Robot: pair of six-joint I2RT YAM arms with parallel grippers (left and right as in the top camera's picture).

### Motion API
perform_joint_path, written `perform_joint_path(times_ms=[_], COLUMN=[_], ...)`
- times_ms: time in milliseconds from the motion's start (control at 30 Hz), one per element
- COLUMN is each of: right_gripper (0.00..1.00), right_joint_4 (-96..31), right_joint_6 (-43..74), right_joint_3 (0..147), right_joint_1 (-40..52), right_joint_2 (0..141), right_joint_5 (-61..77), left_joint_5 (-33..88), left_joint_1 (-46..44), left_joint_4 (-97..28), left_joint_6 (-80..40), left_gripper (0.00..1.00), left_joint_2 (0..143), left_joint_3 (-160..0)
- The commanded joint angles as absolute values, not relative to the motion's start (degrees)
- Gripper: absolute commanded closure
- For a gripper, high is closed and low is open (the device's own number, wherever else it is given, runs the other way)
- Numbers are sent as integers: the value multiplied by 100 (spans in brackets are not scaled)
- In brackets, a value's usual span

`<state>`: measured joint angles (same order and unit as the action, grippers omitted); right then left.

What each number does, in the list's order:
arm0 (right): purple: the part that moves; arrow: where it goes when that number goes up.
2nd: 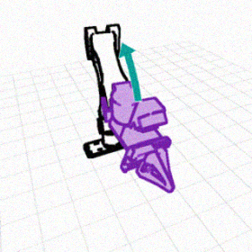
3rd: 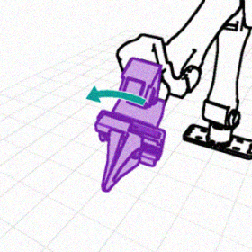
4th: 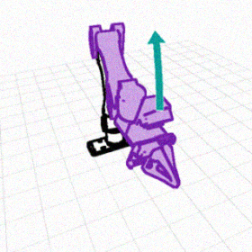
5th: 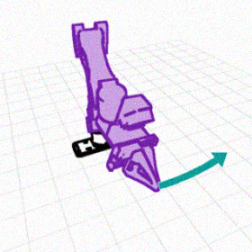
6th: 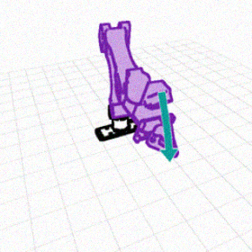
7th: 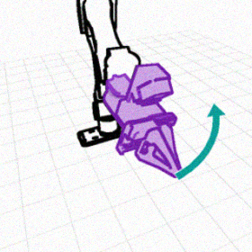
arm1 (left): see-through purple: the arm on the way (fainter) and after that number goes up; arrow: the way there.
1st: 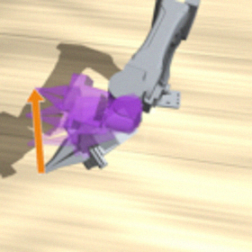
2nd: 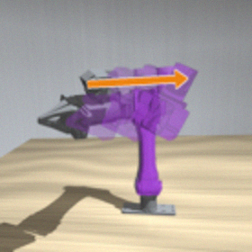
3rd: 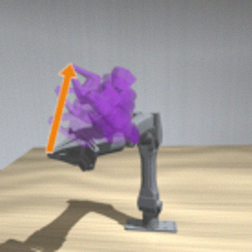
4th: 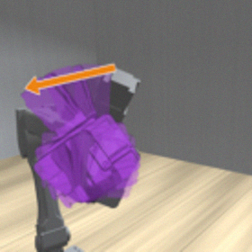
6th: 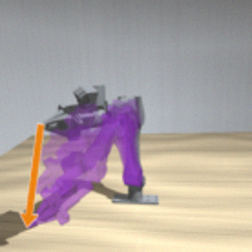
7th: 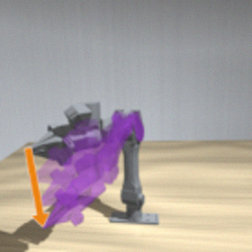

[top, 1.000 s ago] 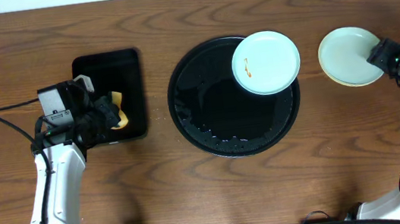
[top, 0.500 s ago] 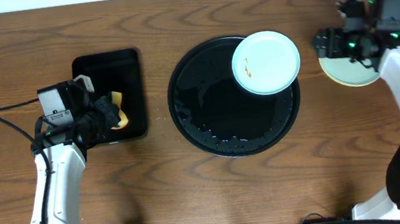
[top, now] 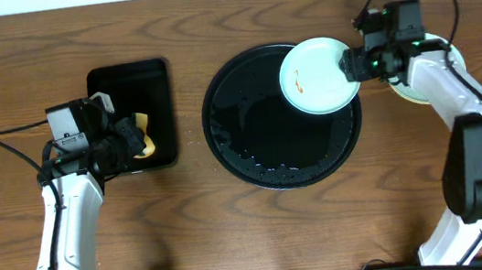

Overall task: Clean dirty plates on tray and stack at the side
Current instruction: 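Carry the blue plate with the right gripper onto the yellow plate, then grasp the remaining blue plate's rim with the right gripper and tilt it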

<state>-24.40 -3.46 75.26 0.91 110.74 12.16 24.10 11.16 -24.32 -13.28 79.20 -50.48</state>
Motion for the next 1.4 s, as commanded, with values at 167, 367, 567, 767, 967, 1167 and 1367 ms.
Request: perform_joint_path(times_ms=[167, 367, 567, 767, 967, 1167, 1367], right_gripper=[48, 61, 69, 82, 99, 99, 99], right_joint_4=[-2418, -2462, -2471, -2438, -2471, -2668, -3124], right_joint_6=[-392, -370, -325, 1, 515, 517, 932], right_joint_3=[7564, 7564, 7561, 7561, 7561, 7564, 7564], right_joint_1=[145, 154, 156, 158, 158, 180, 366], right_joint_2=[11203, 11290, 11450, 11461, 11461, 11419, 11021], right_joint_5=[432, 456, 482, 499, 510, 762, 707], left_joint_5=[2480, 2331, 2333, 2333, 2331, 2333, 2333], left_joint_1=[1133, 1133, 1133, 1133, 1133, 1133, 1133], left_joint_4=[-2458, -2460, -2460, -2458, -2458, -2434, -2394], left_joint_6=[-1120, -1076, -1076, -1079, -1076, -978, -947], left_gripper=[91, 91, 91, 91, 91, 91, 92], left_joint_2=[7942, 7942, 7942, 7942, 7942, 7942, 7942], left_joint_3=[-5085, -5083, -5085, -5085, -5085, -5085, -5085])
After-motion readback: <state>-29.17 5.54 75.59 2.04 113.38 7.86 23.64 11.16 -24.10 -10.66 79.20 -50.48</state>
